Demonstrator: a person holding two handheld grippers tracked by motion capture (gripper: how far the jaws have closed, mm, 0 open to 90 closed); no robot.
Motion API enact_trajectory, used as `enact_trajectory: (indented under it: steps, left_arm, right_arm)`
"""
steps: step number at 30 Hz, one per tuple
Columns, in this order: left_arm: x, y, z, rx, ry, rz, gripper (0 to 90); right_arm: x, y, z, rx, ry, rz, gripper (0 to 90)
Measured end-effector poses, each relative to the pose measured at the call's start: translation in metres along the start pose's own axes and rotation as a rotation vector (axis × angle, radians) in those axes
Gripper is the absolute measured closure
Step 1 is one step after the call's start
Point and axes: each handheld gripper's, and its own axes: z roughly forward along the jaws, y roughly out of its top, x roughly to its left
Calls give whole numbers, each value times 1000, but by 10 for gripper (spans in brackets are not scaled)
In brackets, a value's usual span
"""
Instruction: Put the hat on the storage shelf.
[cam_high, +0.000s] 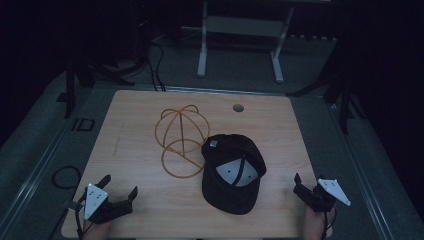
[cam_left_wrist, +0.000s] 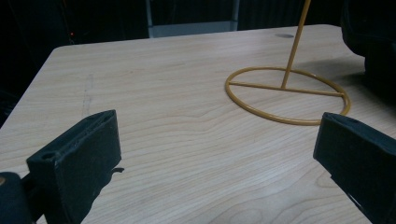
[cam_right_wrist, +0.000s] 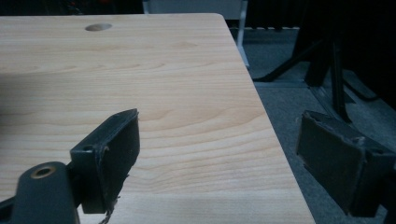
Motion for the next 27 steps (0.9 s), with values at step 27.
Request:
enact_trajectory:
  steps: [27]
  left_arm:
    - [-13,6,-1,4,-36,-1,11]
  right_arm:
    - [30,70,-49,-26,293,-29,119]
